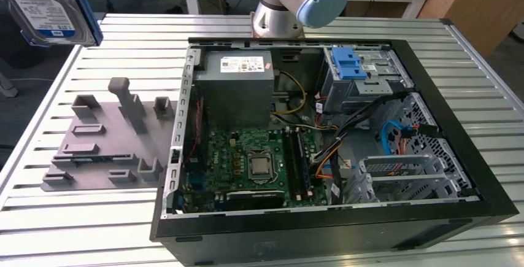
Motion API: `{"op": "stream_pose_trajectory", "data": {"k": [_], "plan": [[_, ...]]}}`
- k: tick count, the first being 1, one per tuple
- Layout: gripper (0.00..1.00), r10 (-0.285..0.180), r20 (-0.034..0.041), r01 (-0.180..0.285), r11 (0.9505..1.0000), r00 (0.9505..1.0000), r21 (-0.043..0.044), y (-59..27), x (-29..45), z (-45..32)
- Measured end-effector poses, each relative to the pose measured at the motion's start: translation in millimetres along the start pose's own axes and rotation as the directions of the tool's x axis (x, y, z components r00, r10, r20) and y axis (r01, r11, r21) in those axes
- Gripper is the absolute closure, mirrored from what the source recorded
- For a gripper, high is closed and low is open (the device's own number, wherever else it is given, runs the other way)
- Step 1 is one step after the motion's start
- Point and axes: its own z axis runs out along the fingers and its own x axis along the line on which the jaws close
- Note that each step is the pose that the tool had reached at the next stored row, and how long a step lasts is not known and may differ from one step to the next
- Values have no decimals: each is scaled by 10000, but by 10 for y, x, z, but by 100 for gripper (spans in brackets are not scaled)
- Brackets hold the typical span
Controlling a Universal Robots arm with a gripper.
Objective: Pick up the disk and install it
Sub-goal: 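Pick up the disk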
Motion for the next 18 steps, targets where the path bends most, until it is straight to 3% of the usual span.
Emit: {"op": "stream_pose_trajectory", "data": {"k": [6, 12, 18], "plan": [[63, 1, 0, -1, 10000, 10000, 0, -1, 35, -14], [63, 0, 0, 0, 10000, 10000, 0, -11, 186, -13], [63, 0, 0, 0, 10000, 10000, -9, -108, 256, -13]]}}
